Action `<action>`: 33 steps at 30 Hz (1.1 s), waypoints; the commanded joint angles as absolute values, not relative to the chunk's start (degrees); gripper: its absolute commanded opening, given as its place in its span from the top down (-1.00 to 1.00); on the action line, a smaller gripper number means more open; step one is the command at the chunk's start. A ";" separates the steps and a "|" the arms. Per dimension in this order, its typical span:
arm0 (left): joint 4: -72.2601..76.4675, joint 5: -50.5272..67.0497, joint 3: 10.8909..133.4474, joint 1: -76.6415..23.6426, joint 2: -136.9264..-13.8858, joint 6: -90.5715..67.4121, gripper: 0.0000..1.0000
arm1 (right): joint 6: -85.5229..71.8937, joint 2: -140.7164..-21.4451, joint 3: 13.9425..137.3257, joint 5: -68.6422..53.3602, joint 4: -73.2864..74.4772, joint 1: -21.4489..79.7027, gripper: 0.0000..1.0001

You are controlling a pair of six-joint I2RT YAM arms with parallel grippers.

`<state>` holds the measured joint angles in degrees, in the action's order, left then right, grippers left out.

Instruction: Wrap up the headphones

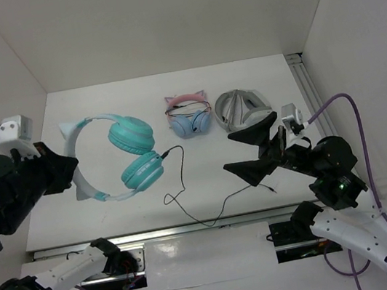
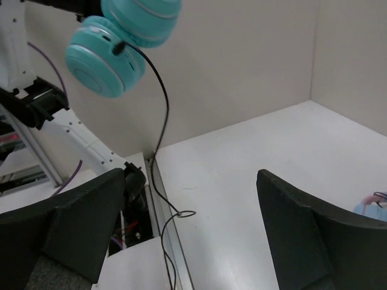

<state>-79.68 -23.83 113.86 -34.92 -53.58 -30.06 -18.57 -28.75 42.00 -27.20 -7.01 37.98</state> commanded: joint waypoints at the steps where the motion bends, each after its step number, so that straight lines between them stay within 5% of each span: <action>1: -78.22 -21.18 114.87 -34.54 -57.04 -29.00 1.00 | -18.46 -31.63 42.54 -34.17 -16.86 37.71 -0.92; 9: -78.22 -20.65 115.93 -34.54 -57.57 -29.53 1.00 | -24.07 -36.82 38.42 -39.81 -27.75 37.71 -0.64; 19: -76.03 -18.63 114.70 -34.54 -57.05 -30.59 1.00 | -21.45 -51.05 33.31 -30.59 -42.97 47.01 -0.61; 23: -75.50 -19.16 114.08 -34.54 -57.04 -31.11 1.00 | -21.45 -56.16 31.47 -27.26 -48.07 51.58 -0.39; 26: -75.50 -19.16 114.08 -34.54 -56.51 -31.11 1.00 | -20.13 -58.27 28.66 -24.53 -51.15 53.78 -0.01; 33: -77.78 -21.09 120.32 -34.54 -56.51 -32.78 1.00 | -19.07 -61.44 25.22 -20.05 -54.40 57.39 0.03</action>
<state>-82.41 -20.75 116.73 -34.89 -57.54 -29.17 -20.88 -61.32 26.41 -23.99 -46.39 56.10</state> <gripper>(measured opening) 0.187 0.489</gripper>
